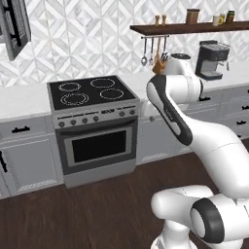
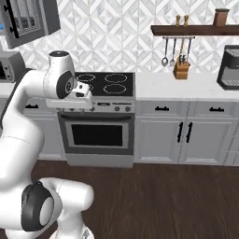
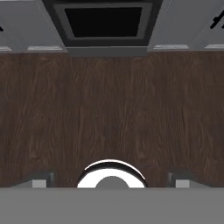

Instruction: Gather all objects into one cabinet and sort the glasses and bowls to opposite sides.

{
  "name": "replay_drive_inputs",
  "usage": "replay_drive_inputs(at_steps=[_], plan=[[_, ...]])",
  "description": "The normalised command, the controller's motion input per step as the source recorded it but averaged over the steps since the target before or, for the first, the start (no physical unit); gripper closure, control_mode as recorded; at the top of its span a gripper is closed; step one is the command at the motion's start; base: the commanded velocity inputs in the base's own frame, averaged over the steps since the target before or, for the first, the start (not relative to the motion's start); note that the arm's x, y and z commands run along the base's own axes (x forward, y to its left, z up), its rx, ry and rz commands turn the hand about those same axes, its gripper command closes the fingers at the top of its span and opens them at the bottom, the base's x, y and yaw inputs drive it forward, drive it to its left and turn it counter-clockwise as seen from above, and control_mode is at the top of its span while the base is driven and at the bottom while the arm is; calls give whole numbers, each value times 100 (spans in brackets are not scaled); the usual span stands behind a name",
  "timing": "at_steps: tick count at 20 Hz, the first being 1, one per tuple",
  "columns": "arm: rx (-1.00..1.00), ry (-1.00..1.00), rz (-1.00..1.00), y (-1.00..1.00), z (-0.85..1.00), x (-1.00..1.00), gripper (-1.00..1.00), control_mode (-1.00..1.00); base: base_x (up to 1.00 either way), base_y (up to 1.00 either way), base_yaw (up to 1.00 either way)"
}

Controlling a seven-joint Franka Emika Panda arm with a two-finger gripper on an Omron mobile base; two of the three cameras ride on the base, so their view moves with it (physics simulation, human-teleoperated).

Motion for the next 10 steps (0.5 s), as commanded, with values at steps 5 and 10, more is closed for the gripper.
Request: replay_drive_inputs(at_steps=[5,10], plan=[[0,0,0,0,0,0,-100,100,50,-53,-4],[0,0,0,0,0,0,-100,100,33,-89,-6]])
